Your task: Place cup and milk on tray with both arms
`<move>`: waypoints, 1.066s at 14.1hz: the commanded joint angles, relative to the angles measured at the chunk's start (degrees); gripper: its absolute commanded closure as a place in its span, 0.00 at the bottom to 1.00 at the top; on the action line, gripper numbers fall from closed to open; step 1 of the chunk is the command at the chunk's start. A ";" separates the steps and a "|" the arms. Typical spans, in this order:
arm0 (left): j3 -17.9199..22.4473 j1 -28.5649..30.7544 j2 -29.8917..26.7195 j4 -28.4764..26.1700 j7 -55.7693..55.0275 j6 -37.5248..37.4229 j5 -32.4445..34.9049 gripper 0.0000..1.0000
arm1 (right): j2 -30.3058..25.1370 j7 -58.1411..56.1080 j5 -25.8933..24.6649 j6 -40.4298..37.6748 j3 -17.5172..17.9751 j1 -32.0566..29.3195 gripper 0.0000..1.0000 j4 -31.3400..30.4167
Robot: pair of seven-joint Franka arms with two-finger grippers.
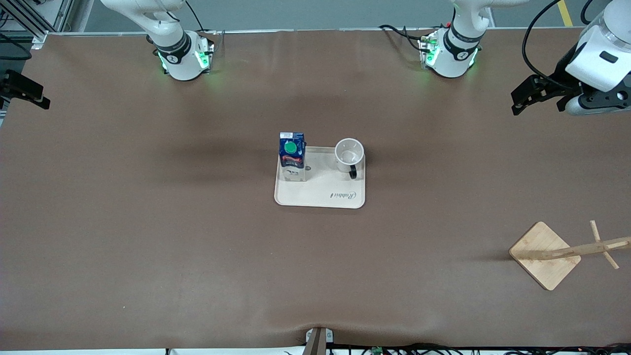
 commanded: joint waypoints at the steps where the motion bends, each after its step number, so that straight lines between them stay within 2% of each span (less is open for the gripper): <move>1: 0.19 0.22 -1.23 -0.82 0.16 -0.51 -1.16 0.00 | -0.99 0.12 0.78 -0.18 0.11 -0.50 0.00 -0.79; 15: 0.54 0.40 0.70 3.22 3.59 -4.21 2.27 0.00 | -0.99 0.12 0.78 -0.53 0.02 -0.50 0.00 -0.70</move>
